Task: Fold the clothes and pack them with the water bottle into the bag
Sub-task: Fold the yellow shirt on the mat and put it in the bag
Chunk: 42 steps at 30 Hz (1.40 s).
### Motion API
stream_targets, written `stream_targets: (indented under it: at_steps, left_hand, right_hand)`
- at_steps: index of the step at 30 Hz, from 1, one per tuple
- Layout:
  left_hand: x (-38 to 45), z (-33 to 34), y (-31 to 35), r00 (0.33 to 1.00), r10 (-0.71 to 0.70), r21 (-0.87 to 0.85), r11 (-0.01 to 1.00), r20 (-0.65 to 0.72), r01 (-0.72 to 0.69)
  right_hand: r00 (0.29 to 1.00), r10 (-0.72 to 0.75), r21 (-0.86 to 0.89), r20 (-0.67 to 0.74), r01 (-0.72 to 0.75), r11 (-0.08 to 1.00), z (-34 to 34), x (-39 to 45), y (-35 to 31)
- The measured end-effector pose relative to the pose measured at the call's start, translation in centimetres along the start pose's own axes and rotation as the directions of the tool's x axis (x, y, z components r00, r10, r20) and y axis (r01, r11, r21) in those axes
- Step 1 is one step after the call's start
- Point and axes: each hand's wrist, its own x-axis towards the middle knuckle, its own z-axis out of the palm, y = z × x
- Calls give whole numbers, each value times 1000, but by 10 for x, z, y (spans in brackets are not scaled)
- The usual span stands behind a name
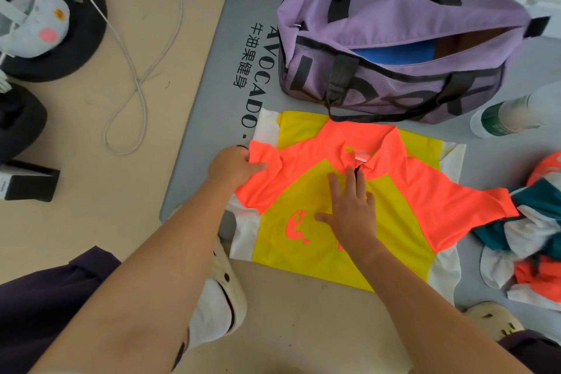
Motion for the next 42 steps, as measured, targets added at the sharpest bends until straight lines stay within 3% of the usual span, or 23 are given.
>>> stream_targets:
  at_steps: [4,8,11,13,14,15,16,17,18,19,21,22,26,29,32,35,38,42]
  left_hand:
    - [-8,-12,-29,968,-151,-128,984,-199,127]
    - [-25,-30,-35,948,-206,-171,971,-244,167]
    - [-39,-40,-12,972,-138,-307,949,-189,75]
    - [-54,-40,17,997,-47,-386,922,-66,18]
    - [-63,-35,34,1000,6,-429,903,14,0]
    - [-72,-27,52,994,59,-459,888,96,-8]
    - [-80,-15,69,981,107,-483,876,161,-16]
    - [-88,-1,83,965,140,-507,862,223,-8]
    - [-95,14,95,944,156,-546,838,290,29]
    - [-101,26,104,917,151,-575,813,368,97]
    - [-107,45,110,887,116,-589,784,448,195]
    - [-106,48,106,902,77,-588,781,425,211]
    - [-91,45,76,985,-109,-594,786,136,169]
    - [-74,38,52,979,-174,-499,861,-106,99]
    - [-54,39,47,984,-61,-362,932,-169,-4]
    - [-39,41,55,988,126,-130,982,-85,-136]
    - [-30,46,58,985,168,105,981,-30,-164]
    - [-23,45,54,975,162,85,985,-151,-151]
  right_hand:
    - [1000,7,-8,-3,-7,1000,2,2,-2]
    - [999,-19,-34,30,21,999,-4,0,-1]
    - [998,-31,53,50,29,998,-17,0,4]
    - [1000,-17,315,-12,20,949,-28,0,11]
    - [999,36,525,-30,-15,851,-34,-1,13]
    - [994,111,751,15,-84,655,-39,-3,16]
    - [978,162,914,130,-182,363,-45,-5,17]
    - [949,155,955,275,-288,75,-49,-8,18]
    - [919,113,923,377,-363,-126,-50,-13,20]
    - [900,90,892,426,-402,-205,-49,-16,22]
    - [891,106,893,442,-427,-142,-40,-20,25]
    - [890,133,899,437,-429,-83,-34,-22,25]
    - [881,222,906,418,-423,-29,-16,-19,19]
    - [891,284,916,355,-393,86,-11,-12,13]
    - [917,306,909,255,-336,248,-6,-8,12]
    - [946,262,925,191,-263,273,-3,-8,15]
    - [937,246,896,249,-319,308,4,-7,19]
    - [918,233,855,320,-386,347,10,-5,25]
